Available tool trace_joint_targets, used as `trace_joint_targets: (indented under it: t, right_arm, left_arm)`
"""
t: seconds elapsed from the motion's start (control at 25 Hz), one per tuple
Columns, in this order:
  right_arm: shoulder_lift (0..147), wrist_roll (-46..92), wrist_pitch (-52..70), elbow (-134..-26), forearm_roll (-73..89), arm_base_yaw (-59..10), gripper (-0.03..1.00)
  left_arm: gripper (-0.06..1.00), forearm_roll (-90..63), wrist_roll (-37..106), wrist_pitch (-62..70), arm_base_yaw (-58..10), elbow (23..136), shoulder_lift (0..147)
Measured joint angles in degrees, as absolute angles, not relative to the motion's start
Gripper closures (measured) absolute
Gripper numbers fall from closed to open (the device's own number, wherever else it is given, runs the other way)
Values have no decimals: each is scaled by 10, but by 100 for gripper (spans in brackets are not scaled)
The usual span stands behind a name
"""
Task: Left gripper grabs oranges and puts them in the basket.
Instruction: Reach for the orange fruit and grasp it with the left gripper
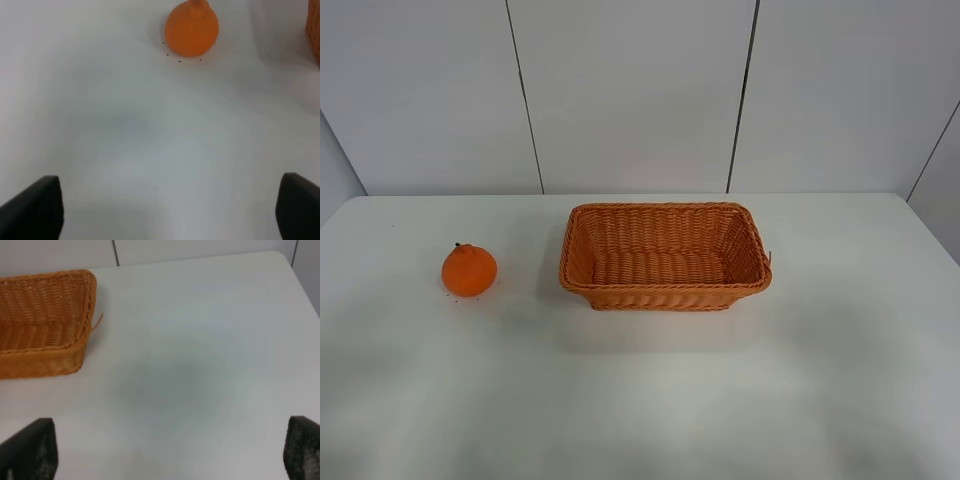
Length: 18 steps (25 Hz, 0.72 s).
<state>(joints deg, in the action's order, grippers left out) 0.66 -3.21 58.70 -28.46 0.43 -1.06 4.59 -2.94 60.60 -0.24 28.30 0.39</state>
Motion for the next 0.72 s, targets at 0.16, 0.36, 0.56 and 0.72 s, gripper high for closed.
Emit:
trace_joint_targets:
  t: [0.16, 0.36, 0.56, 0.72]
  right_arm:
    - [7, -32, 587, -285, 4, -11, 27]
    - [7, -32, 587, -285, 4, -11, 27]
    - [7, -32, 587, -285, 4, -11, 27]
    - [7, -32, 587, -285, 4, -11, 27]
  left_arm:
    - [-1, 46, -29, 606, -2, 283, 4]
    - [-1, 46, -29, 606, -2, 283, 4]
    - [-1, 46, -29, 606, -2, 283, 4]
    - [-1, 46, -29, 606, -2, 283, 4]
